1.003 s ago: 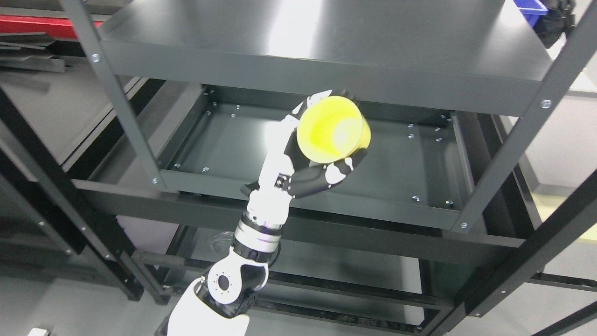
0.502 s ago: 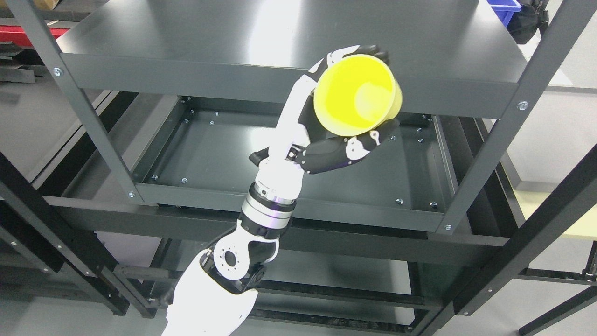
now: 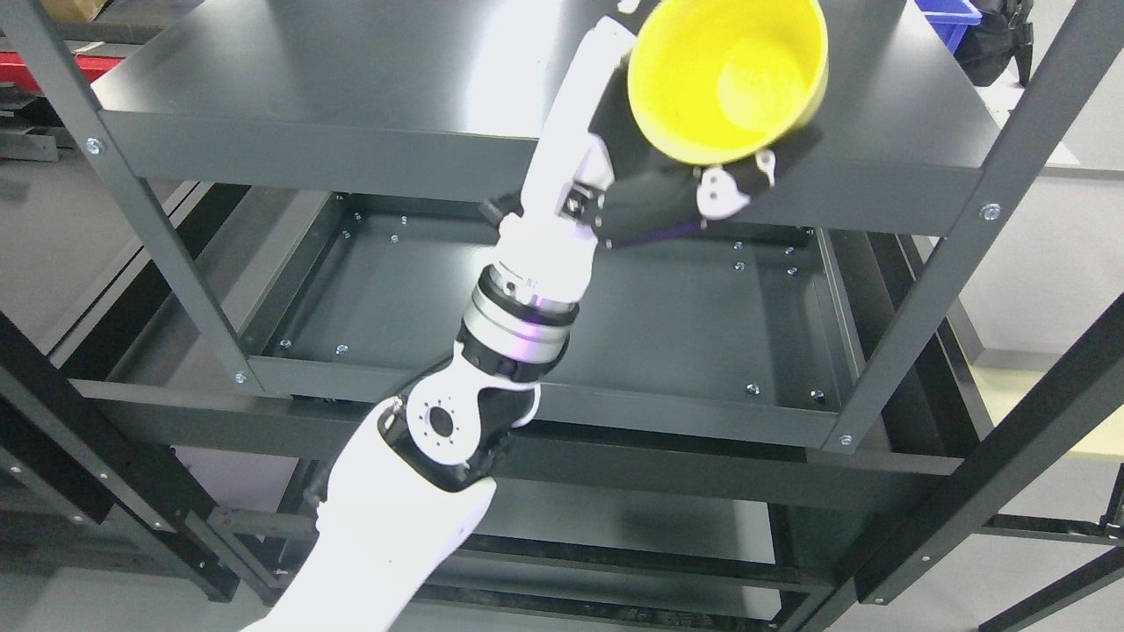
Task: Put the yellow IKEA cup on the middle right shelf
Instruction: 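Extend the left arm to set the cup on the upper shelf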
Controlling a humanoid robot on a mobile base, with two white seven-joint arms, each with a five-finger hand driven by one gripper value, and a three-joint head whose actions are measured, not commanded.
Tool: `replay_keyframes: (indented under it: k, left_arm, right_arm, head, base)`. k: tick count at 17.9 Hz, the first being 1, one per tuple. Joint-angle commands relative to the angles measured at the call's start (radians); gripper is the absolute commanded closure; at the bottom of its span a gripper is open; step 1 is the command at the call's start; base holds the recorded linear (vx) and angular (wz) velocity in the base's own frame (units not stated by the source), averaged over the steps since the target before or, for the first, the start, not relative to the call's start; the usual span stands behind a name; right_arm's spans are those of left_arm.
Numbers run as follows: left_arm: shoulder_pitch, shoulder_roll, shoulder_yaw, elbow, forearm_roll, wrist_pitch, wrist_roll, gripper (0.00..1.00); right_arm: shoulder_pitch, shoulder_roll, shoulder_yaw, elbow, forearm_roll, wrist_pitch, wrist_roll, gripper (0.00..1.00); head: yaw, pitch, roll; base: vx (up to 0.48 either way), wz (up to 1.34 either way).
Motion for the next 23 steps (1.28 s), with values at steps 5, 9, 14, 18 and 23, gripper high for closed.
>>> replay_keyframes:
  k: [5,9,14,18,23]
  left_arm:
    - [-0.172,0.017,0.159,0.078,0.010,0.353,0.286,1.00]
    - [-0.255,0.017,0.130,0.176,0.141,0.522,0.416,1.00]
    - [-0.386,0.017,0.130,0.324,0.256,0.643,0.519,1.00]
    - [-0.490,0.017,0.130,0.488,0.446,0.673,0.627,1.00]
    - [-0.535,0.017,0.131,0.643,0.558,0.673,0.655,1.00]
  right_arm:
    - [0.011,-0.017,0.017,0.000,-0.025,0.000,-0.215,0.01]
    - [0.011,-0.017,0.017,0.000,-0.025,0.000,-0.215,0.01]
    - [0.011,-0.017,0.017,0.000,-0.025,0.000,-0.215,0.01]
    - [0.011,-0.017,0.017,0.001,-0.025,0.000,-0.215,0.01]
    - [0.011,-0.017,0.017,0.000,-0.025,0.000,-0.215,0.01]
  head:
    - [0.0000,0.000,0.000]
    - [0.0000,0.000,0.000]
    - [0.0000,0.000,0.000]
    - [0.0000,0.000,0.000]
    - [0.0000,0.000,0.000]
  base:
    - [0.063,-0.02]
    - [0.067,0.01]
    - [0.012,-0.01]
    - [-0.022,0.01]
    - [-0.047,-0.01]
